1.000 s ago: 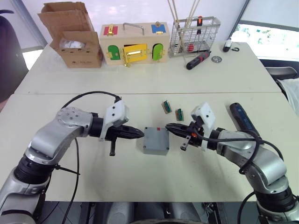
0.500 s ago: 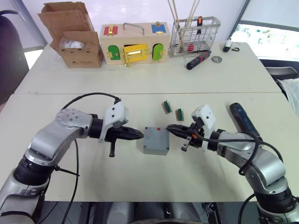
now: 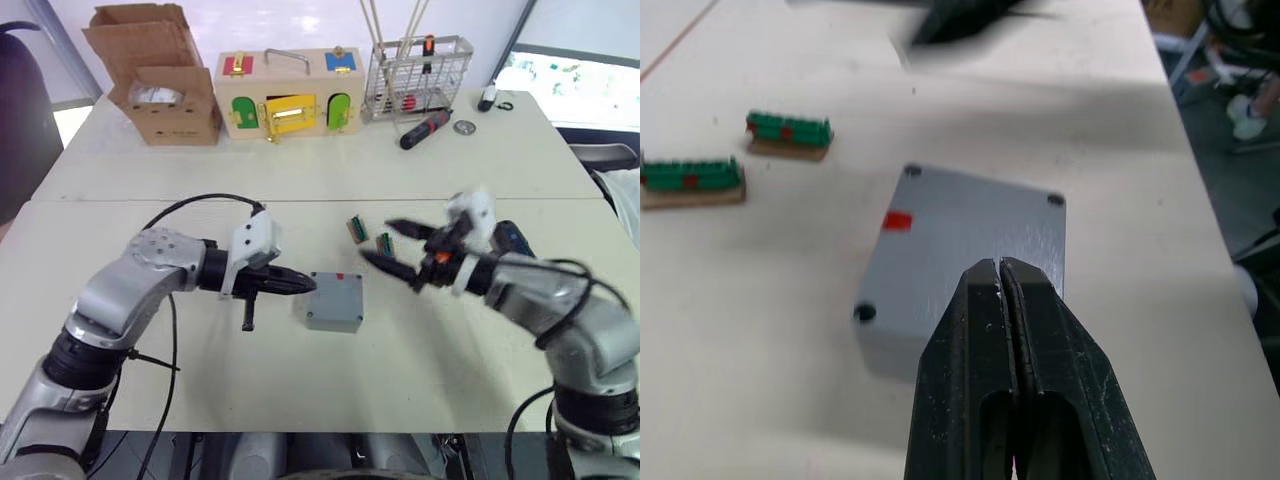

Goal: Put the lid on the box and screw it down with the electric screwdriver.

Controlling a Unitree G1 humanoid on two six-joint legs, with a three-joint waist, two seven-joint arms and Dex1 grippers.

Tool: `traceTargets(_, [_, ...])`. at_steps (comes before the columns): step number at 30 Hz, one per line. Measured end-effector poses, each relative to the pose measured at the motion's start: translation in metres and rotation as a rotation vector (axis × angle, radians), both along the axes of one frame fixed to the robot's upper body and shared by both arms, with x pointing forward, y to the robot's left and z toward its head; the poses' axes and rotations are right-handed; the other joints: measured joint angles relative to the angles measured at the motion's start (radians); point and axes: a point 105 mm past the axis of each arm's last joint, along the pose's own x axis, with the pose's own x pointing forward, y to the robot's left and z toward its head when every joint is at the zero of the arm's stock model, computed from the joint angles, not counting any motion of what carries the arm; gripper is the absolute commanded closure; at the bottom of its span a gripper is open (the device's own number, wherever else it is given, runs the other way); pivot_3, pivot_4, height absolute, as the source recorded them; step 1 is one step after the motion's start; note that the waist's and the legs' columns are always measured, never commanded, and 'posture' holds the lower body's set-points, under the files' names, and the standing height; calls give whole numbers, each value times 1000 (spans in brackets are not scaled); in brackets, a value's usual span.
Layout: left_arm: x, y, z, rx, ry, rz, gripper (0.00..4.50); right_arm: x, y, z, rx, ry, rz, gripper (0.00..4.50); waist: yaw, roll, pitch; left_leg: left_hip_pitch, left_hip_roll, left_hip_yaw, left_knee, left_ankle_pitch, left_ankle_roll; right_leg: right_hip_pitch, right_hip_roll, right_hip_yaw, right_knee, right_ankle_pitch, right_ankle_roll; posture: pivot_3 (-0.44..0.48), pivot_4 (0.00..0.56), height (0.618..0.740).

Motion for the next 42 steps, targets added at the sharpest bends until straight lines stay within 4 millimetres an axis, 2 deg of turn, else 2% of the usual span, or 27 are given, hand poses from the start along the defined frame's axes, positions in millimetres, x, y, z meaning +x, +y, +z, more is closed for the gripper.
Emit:
traceTargets(2, [-2, -9, 3, -3, -35, -56, 4500, 7, -43, 22, -48, 4, -129, 465, 9, 0, 0, 0, 0, 0, 0, 0, 1, 0, 0, 0, -1, 0, 0, 0, 150, 740])
traceTargets(3, [-2, -12, 2, -1, -43, -77, 4500, 8, -63, 23, -121, 35, -190, 465, 14, 1, 0, 0, 0, 1, -1, -1, 2, 0, 0, 0, -1, 0, 0, 0, 150, 740])
traceTargets(4, [-3, -14, 1, -2, -47, -93, 4500, 9, -79, 22, -174, 71, -241, 465, 15, 1, 0, 0, 0, 2, -1, -1, 2, 0, 0, 1, -2, 0, 0, 0, 150, 740])
traceTargets(6, [-5, -21, -1, 3, -65, -132, 4500, 10, -118, 15, -292, 193, -363, 67, 14, 1, 0, 0, 1, 3, -1, -2, 3, 0, 0, 2, -2, 0, 0, 0, 150, 740])
traceTargets(7, [-7, -25, -1, 0, -81, -155, 4500, 9, -137, 11, -337, 265, -421, 17, 13, 1, 0, 0, 1, 4, 0, -2, 3, 0, 1, 2, -2, 0, 0, 0, 150, 740])
traceTargets(11, [-12, -31, -8, 10, -108, -188, 4500, -6, -173, 1, -472, 485, -471, 17, 7, 2, 0, 1, 2, 7, -1, -3, 5, -1, 2, 4, -1, 0, 0, 0, 150, 740])
traceTargets(14, [-18, -32, -25, 18, -81, -191, 4500, -11, -180, -1, -482, 622, -438, 17, -11, 3, 0, 2, 3, 8, -1, -4, 6, -1, 2, 5, -1, 0, 0, 0, 150, 740])
traceTargets(18, [-26, -37, -37, 13, -65, -173, 4500, -6, -182, -17, -483, 783, -389, 17, -13, 3, 0, 2, 3, 8, -1, -4, 6, -2, 2, 5, -1, 0, 0, 0, 150, 740])
traceTargets(25, [-37, -35, -43, 23, -50, -114, 4500, 6, -187, -56, -574, 980, -345, 17, -1, 3, 0, 0, 2, 7, 0, -3, 6, -3, 0, 5, -1, 0, 0, 0, 150, 740])
traceTargets(33, [-45, -29, -41, 49, -51, -90, 4500, 4, -202, -79, -645, 1067, -348, 17, -2, 4, 0, 0, 2, 7, 0, -3, 6, -3, 0, 5, -1, 0, 0, 0, 150, 740])
traceTargets(42, [-42, -30, -39, 47, -53, -93, 4500, 7, -209, -85, -671, 1054, -388, 2429, -3, 2, -1, 1, 2, 6, 0, -3, 6, -2, 0, 4, -1, 0, 0, 0, 150, 740])
